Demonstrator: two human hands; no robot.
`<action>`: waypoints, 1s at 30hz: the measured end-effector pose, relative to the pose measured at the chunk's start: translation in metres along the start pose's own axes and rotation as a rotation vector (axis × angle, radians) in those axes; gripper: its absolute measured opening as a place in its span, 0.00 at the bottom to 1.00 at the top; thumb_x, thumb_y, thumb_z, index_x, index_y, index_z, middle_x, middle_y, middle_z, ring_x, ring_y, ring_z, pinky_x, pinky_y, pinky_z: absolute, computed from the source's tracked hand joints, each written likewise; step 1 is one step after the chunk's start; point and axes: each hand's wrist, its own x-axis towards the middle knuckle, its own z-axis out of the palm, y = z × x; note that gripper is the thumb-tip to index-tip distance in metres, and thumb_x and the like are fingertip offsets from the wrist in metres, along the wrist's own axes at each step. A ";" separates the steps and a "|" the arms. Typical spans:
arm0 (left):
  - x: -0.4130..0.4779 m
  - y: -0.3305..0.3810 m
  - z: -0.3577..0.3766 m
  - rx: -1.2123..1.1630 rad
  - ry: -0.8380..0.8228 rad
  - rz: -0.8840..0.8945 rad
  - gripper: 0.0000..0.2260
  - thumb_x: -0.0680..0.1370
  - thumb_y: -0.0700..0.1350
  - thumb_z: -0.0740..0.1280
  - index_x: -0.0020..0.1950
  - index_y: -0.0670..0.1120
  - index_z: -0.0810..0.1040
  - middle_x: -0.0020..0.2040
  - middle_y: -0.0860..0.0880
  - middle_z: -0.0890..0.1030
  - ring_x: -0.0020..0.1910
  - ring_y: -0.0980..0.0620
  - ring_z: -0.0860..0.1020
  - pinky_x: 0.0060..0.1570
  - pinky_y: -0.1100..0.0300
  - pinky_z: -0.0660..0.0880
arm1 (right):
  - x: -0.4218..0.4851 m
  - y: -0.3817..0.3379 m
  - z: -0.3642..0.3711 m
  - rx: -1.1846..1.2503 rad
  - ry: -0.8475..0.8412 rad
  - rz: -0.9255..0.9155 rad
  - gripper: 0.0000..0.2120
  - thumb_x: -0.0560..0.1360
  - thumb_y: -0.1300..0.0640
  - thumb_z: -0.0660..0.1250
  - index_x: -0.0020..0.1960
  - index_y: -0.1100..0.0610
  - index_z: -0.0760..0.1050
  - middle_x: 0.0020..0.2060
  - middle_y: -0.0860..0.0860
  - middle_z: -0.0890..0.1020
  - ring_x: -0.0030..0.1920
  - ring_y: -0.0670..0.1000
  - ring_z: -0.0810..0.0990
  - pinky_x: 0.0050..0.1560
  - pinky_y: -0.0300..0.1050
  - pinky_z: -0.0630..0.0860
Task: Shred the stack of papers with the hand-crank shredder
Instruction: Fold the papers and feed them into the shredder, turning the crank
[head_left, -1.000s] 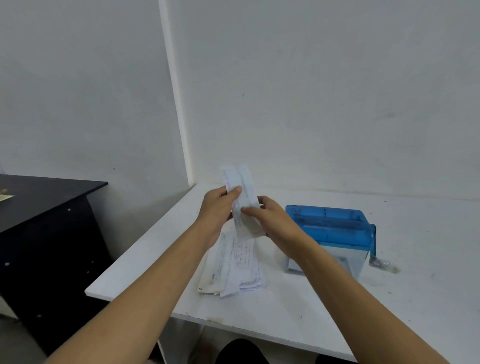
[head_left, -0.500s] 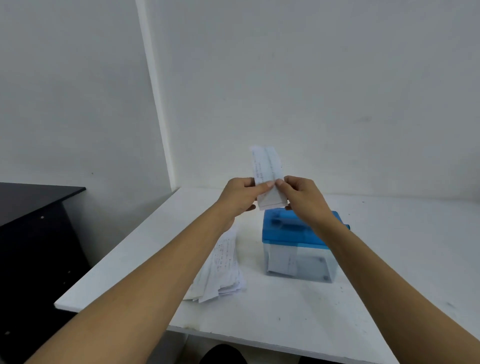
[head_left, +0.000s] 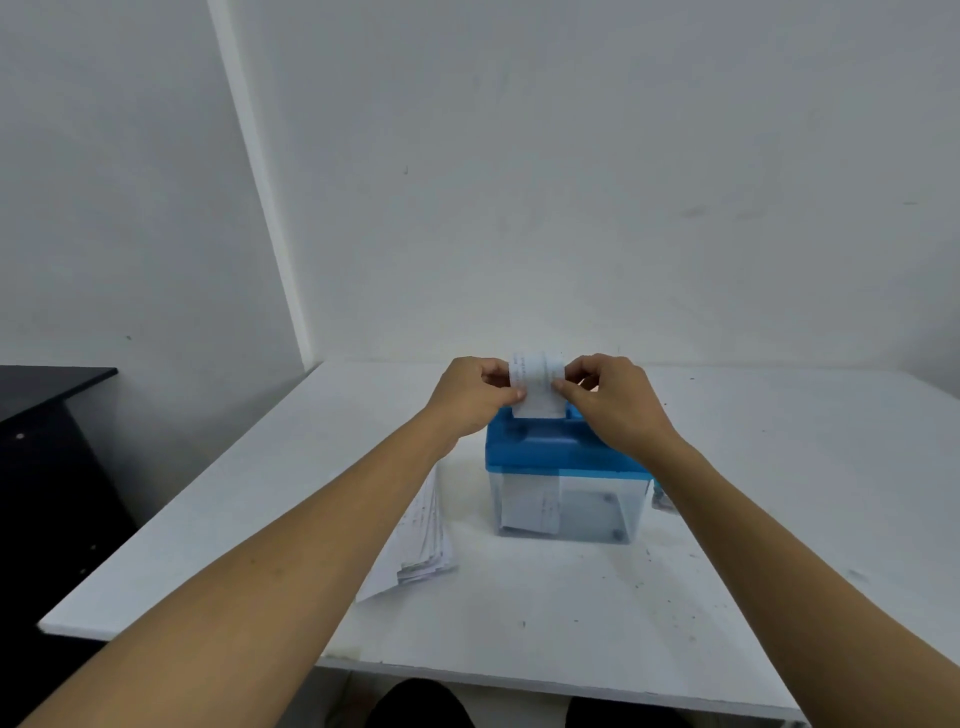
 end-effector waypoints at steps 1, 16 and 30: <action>0.000 -0.003 0.001 0.009 -0.007 -0.001 0.11 0.78 0.38 0.72 0.59 0.44 0.82 0.50 0.52 0.83 0.48 0.56 0.80 0.43 0.72 0.75 | 0.000 0.001 0.001 -0.014 0.000 -0.001 0.02 0.80 0.54 0.68 0.49 0.52 0.78 0.41 0.44 0.78 0.41 0.42 0.76 0.38 0.28 0.67; -0.004 -0.014 0.006 0.064 0.024 0.075 0.11 0.75 0.36 0.74 0.55 0.45 0.83 0.50 0.49 0.84 0.50 0.51 0.82 0.55 0.61 0.79 | 0.000 0.012 0.001 0.065 -0.004 0.035 0.04 0.75 0.57 0.73 0.49 0.53 0.81 0.43 0.44 0.83 0.43 0.43 0.81 0.41 0.31 0.74; -0.006 -0.010 0.008 0.118 0.031 0.069 0.14 0.77 0.38 0.72 0.62 0.44 0.80 0.56 0.47 0.84 0.55 0.49 0.81 0.56 0.60 0.78 | 0.001 0.015 0.000 0.113 0.009 0.077 0.10 0.72 0.56 0.77 0.52 0.53 0.80 0.43 0.46 0.84 0.42 0.45 0.82 0.41 0.35 0.76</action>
